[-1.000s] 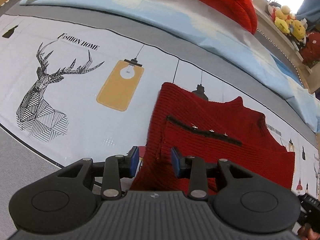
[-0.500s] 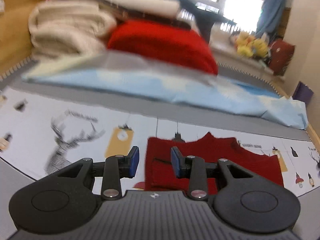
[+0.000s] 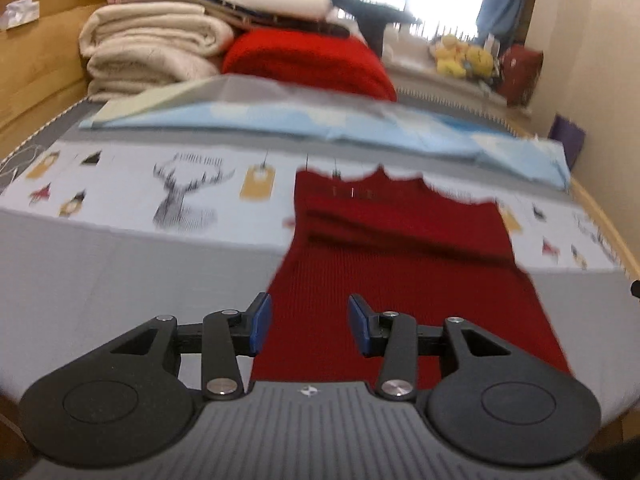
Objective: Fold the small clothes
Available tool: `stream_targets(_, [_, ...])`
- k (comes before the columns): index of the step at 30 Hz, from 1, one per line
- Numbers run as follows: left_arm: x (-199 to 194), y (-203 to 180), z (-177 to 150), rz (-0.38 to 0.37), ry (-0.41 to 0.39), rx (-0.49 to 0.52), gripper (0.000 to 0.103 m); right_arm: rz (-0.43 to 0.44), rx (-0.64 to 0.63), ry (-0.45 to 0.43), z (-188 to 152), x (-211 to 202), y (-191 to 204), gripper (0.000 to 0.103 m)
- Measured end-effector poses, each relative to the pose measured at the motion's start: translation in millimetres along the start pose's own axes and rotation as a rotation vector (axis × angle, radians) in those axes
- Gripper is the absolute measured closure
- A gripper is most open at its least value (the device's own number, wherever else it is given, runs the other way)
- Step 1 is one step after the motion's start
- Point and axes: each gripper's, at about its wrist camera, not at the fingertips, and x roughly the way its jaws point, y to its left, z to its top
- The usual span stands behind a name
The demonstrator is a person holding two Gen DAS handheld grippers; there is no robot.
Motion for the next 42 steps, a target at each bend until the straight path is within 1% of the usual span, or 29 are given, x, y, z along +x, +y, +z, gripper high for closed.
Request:
stream_targets(4, [-21, -8, -29, -0.020, 0.012, -0.010, 0.057, -0.049, 0.013, 0.056, -50, -13, -21, 0.047])
stream_targets(7, [-26, -8, -45, -0.077, -0.012, 0.006, 0.057, -0.091, 0.014, 0.104, -78, -8, -35, 0.047])
stream_targets(8, [-22, -7, -52, -0.088, -0.029, 0.024, 0.057, -0.102, 0.021, 0.124, -83, -4, -37, 0.047])
stream_targets(9, [-15, -6, -62, -0.075, -0.035, 0.048, 0.057, -0.115, 0.039, 0.154, -86, 1, -43, 0.047])
stream_targets(10, [-3, -4, -71, -0.053, -0.018, 0.066, 0.058, -0.118, 0.060, 0.169, -88, 4, -46, 0.047])
stream_targets(11, [9, 1, -81, -0.034, 0.012, 0.065, 0.062, -0.116, 0.084, 0.179, -90, 6, -51, 0.047])
stream_targets(13, [33, 14, -98, -0.031, 0.050, 0.047, 0.069, -0.127, 0.111, 0.199, -94, 12, -56, 0.047])
stream_targets(14, [46, 19, -103, -0.003, 0.099, 0.046, 0.076, -0.139, 0.120, 0.211, -95, 17, -57, 0.047])
stream_targets(15, [57, 26, -104, 0.014, 0.137, 0.009, 0.078, -0.143, 0.127, 0.221, -96, 20, -57, 0.047])
stream_targets(17, [66, 37, -102, -0.003, 0.145, -0.059, 0.078, -0.139, 0.141, 0.245, -98, 28, -58, 0.047])
stream_targets(19, [74, 43, -104, 0.029, 0.146, -0.062, 0.078, -0.149, 0.145, 0.262, -101, 35, -58, 0.047])
stream_targets(21, [84, 50, -109, 0.048, 0.179, -0.091, 0.078, -0.159, 0.145, 0.287, -105, 41, -57, 0.047])
stream_targets(26, [95, 85, -108, 0.015, 0.254, -0.305, 0.075, -0.164, 0.113, 0.336, -109, 58, -50, 0.047])
stream_targets(28, [98, 99, -104, 0.015, 0.274, -0.358, 0.074, -0.174, 0.098, 0.361, -110, 65, -49, 0.047])
stream_targets(30, [98, 107, -107, 0.030, 0.295, -0.383, 0.072, -0.192, 0.095, 0.394, -112, 71, -51, 0.047])
stream_targets(33, [100, 115, -111, 0.018, 0.316, -0.423, 0.070, -0.216, 0.120, 0.419, -115, 76, -57, 0.047])
stream_targets(36, [100, 117, -111, 0.014, 0.320, -0.433, 0.068, -0.235, 0.144, 0.438, -118, 78, -64, 0.047])
stream_targets(38, [101, 122, -112, 0.004, 0.330, -0.471, 0.068, -0.252, 0.140, 0.470, -123, 80, -67, 0.047])
stream_targets(40, [100, 126, -114, -0.008, 0.335, -0.510, 0.068, -0.272, 0.129, 0.508, -128, 84, -69, 0.045])
stream_targets(42, [98, 128, -115, -0.016, 0.339, -0.531, 0.068, -0.270, 0.128, 0.540, -133, 86, -70, 0.044])
